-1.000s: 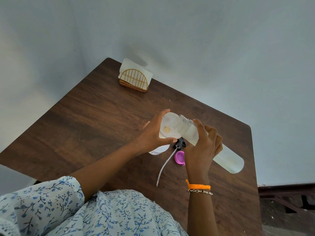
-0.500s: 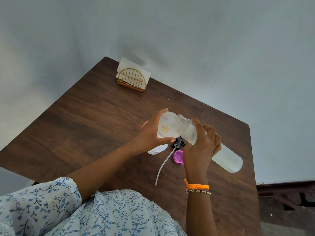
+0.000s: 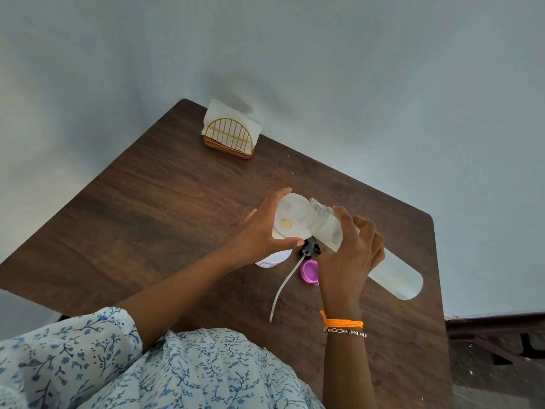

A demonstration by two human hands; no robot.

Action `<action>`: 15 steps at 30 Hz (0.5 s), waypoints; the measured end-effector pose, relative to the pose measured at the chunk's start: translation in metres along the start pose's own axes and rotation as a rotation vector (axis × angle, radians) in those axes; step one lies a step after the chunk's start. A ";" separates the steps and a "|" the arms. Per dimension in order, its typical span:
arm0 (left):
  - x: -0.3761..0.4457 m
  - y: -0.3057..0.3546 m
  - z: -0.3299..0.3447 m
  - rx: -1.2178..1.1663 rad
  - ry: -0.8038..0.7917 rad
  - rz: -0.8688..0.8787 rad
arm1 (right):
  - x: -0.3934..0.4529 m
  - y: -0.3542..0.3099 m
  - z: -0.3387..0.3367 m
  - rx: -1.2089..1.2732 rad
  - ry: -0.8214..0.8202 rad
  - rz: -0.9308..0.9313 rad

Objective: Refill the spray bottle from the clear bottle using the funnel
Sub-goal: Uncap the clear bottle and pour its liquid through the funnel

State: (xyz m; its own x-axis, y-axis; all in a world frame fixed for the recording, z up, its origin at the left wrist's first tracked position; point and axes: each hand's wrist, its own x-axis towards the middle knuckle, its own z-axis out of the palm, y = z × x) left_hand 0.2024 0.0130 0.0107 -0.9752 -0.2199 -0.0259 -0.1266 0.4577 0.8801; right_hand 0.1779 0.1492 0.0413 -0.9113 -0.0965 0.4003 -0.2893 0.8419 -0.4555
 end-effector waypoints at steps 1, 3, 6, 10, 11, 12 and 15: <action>0.000 0.000 0.000 -0.004 -0.001 0.001 | 0.000 0.001 0.000 -0.003 -0.001 -0.001; -0.001 0.000 -0.001 -0.014 -0.006 0.004 | 0.000 0.001 0.000 -0.010 -0.012 0.002; -0.001 0.000 -0.001 -0.008 -0.005 0.007 | -0.001 0.003 0.000 -0.007 -0.014 0.006; -0.001 0.001 -0.002 -0.005 -0.007 0.011 | 0.000 0.002 0.001 -0.008 -0.005 0.007; -0.001 0.001 -0.002 -0.007 -0.005 0.012 | -0.001 0.002 0.001 -0.008 -0.007 0.008; -0.001 0.001 -0.002 -0.011 -0.004 0.014 | -0.001 0.002 0.001 -0.010 -0.009 0.007; -0.001 0.001 -0.002 -0.008 -0.002 0.017 | 0.000 0.003 0.000 -0.017 -0.010 0.004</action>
State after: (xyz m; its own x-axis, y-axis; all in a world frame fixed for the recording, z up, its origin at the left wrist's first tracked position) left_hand 0.2037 0.0125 0.0127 -0.9776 -0.2100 -0.0117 -0.1083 0.4547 0.8840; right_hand 0.1774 0.1514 0.0395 -0.9152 -0.0986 0.3908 -0.2809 0.8514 -0.4430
